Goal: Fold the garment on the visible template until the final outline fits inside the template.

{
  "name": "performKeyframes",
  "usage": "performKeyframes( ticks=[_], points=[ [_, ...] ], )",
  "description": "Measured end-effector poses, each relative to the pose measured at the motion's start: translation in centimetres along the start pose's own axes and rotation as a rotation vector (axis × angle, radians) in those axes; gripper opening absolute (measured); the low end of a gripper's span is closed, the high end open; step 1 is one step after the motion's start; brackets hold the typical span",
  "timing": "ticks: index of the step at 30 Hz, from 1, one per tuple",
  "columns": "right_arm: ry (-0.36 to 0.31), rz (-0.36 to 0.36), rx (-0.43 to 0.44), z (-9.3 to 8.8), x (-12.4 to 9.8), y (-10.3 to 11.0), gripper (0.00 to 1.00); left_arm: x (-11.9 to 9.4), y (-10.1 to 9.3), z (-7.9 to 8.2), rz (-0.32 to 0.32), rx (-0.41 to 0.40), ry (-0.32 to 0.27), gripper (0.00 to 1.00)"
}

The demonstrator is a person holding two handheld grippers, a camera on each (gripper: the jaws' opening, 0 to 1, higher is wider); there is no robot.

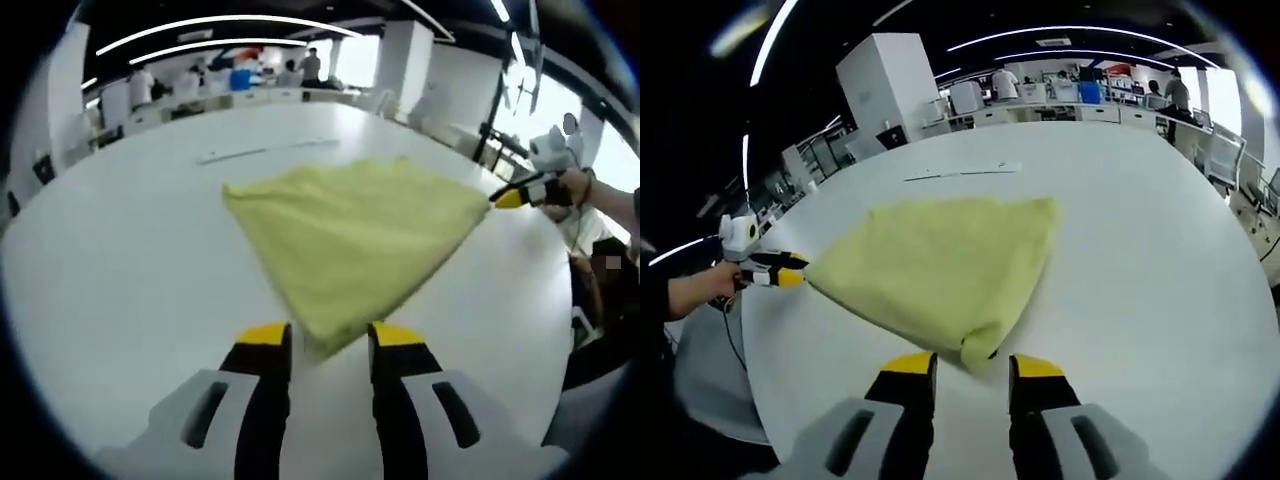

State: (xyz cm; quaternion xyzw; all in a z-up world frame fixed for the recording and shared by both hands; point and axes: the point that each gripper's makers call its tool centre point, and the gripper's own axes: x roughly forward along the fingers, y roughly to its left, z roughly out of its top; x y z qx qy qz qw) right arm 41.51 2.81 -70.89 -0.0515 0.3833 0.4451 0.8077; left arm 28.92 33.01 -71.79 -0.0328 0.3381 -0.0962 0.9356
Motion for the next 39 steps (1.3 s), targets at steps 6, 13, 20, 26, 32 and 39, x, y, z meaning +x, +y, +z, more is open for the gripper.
performKeyframes(
  ticks=[6, 13, 20, 26, 32, 39],
  points=[
    [-0.005, 0.002, 0.007, -0.4, 0.4, -0.2, 0.09, 0.2, 0.1, -0.3, -0.002, 0.025, 0.016, 0.17],
    [-0.026, 0.004, 0.006, -0.2, 0.6, -0.2, 0.02, 0.3, 0.0, -0.2, -0.005, 0.012, 0.003, 0.10],
    [-0.039, 0.000, 0.001, 0.0, 0.2, -0.4, 0.00, 0.3, -0.2, 0.2, -0.018, 0.019, -0.021, 0.02],
    [-0.031, -0.022, -0.039, -0.1, -0.3, -1.0, 0.00, 0.1, 0.1, 0.2, -0.013, 0.016, -0.028, 0.01],
    [-0.029, -0.030, -0.050, -0.2, -0.7, -1.2, 0.00, -0.1, 0.3, 0.2, -0.015, 0.017, -0.027, 0.00],
    [0.001, -0.017, -0.060, -0.9, -0.7, -0.6, 0.00, -0.6, 0.3, -0.2, -0.019, 0.012, -0.021, 0.00]
  ],
)
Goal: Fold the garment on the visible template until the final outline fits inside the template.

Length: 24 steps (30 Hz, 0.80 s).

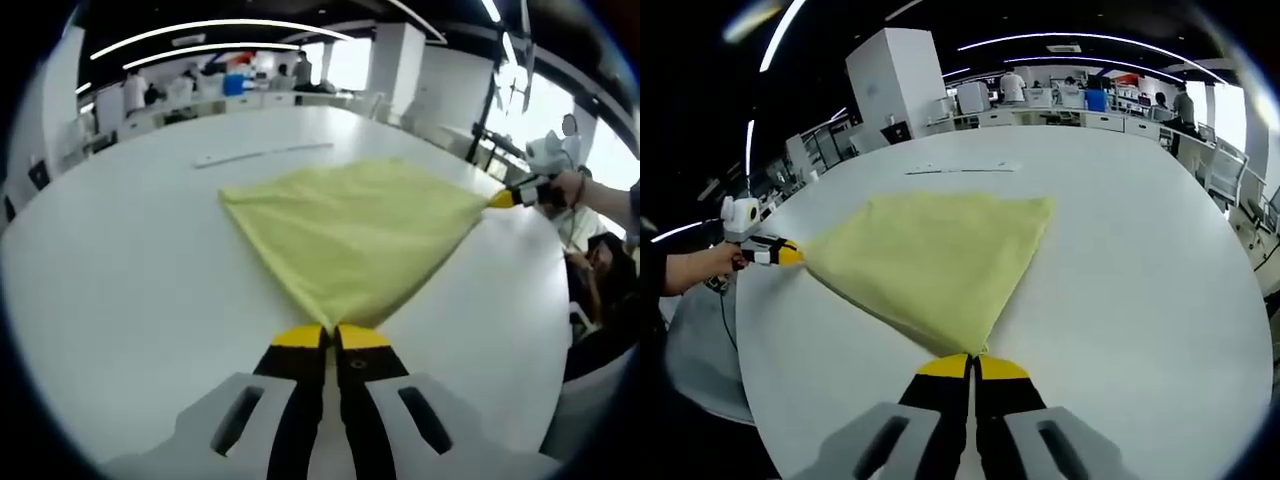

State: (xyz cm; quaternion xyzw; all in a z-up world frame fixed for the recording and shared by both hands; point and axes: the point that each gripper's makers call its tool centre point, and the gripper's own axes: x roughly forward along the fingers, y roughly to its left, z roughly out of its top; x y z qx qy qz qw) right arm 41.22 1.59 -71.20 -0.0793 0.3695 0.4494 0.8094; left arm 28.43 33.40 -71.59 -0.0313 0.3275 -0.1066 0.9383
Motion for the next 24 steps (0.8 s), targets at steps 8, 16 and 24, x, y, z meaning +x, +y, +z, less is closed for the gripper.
performKeyframes(
  ticks=[8, 16, 24],
  points=[
    [0.019, 0.003, 0.000, -0.8, -0.4, 0.4, 0.00, -1.1, -0.9, -1.0, -0.036, 0.017, 0.015, 0.00],
    [0.031, 0.017, -0.001, -1.5, -0.9, 1.5, 0.00, -2.1, -1.2, -1.7, -0.042, 0.015, 0.023, 0.00],
    [0.039, 0.029, 0.015, -2.0, -1.5, 2.2, 0.00, -2.7, -1.4, -2.4, -0.035, 0.020, 0.036, 0.00]
  ],
)
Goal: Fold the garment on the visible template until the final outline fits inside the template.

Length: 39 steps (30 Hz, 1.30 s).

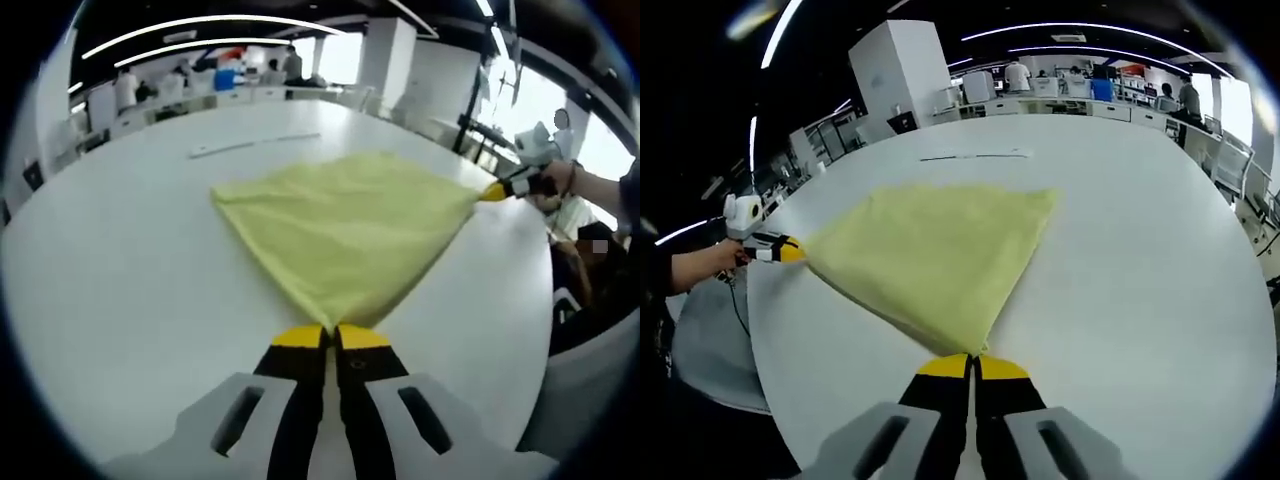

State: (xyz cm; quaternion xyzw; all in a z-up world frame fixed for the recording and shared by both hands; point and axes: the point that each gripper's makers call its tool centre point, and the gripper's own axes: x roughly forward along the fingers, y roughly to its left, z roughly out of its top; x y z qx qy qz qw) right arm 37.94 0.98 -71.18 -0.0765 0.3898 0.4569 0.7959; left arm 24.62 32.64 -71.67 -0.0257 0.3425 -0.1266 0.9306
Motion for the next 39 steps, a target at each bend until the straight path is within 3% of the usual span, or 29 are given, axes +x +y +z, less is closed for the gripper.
performKeyframes(
  ticks=[15, 31, 39],
  points=[
    [0.014, 0.004, -0.012, -0.9, -0.7, 1.2, 0.00, -1.0, -0.5, -0.8, 0.011, 0.010, 0.009, 0.00],
    [0.026, -0.028, 0.021, -1.3, -0.4, 1.3, 0.00, -0.8, -0.3, -1.8, 0.029, -0.034, 0.031, 0.02],
    [0.001, -0.057, 0.084, -0.8, -0.3, 0.6, 0.01, -0.9, 0.0, -2.1, 0.054, -0.058, 0.034, 0.12]
  ],
)
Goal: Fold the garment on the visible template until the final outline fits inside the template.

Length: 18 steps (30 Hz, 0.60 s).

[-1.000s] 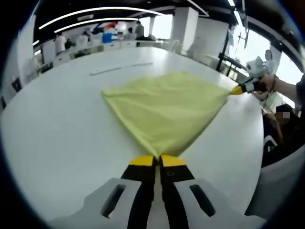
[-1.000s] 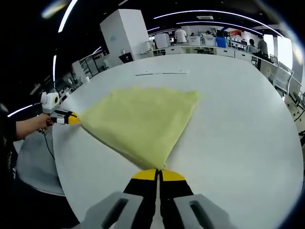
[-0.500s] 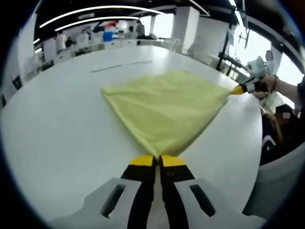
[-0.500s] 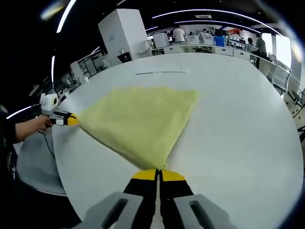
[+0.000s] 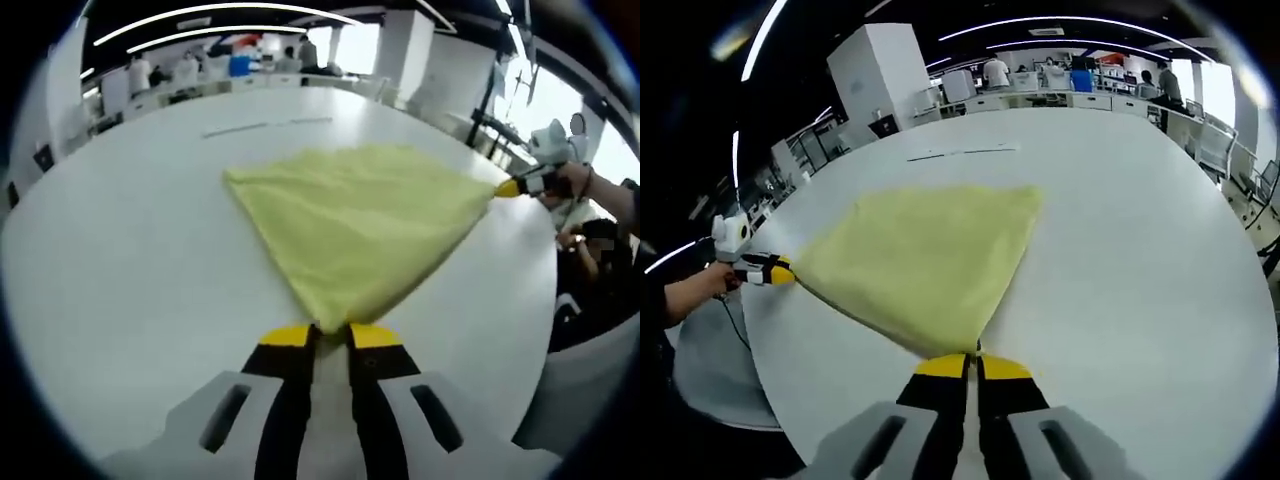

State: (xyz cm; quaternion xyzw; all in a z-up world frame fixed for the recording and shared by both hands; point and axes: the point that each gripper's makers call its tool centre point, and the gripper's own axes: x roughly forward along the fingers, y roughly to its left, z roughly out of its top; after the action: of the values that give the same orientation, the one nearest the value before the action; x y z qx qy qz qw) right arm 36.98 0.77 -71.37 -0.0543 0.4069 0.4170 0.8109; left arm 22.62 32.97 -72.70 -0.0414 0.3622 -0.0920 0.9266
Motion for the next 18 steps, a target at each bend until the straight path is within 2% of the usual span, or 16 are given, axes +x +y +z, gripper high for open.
performKeyframes(
  ticks=[1, 4, 8, 13, 18],
  points=[
    [-0.006, -0.003, 0.005, 0.1, 0.0, 0.0, 0.05, -0.1, 0.0, -0.2, 0.001, -0.010, 0.010, 0.16],
    [-0.023, -0.014, 0.025, 0.6, -0.3, -0.1, 0.24, -0.5, -0.1, 0.2, 0.009, -0.019, 0.002, 0.30],
    [-0.073, -0.028, 0.011, 2.0, -1.1, 0.0, 0.47, -1.3, -0.3, 1.2, 0.019, -0.020, -0.027, 0.45],
    [-0.115, -0.010, 0.000, 3.7, -2.2, 1.2, 0.61, -2.6, -0.8, 2.6, 0.021, -0.039, -0.075, 0.61],
    [-0.154, 0.001, -0.031, 5.4, -3.6, 2.8, 0.76, -4.1, -1.5, 4.6, 0.013, -0.081, -0.148, 0.80]
  ],
)
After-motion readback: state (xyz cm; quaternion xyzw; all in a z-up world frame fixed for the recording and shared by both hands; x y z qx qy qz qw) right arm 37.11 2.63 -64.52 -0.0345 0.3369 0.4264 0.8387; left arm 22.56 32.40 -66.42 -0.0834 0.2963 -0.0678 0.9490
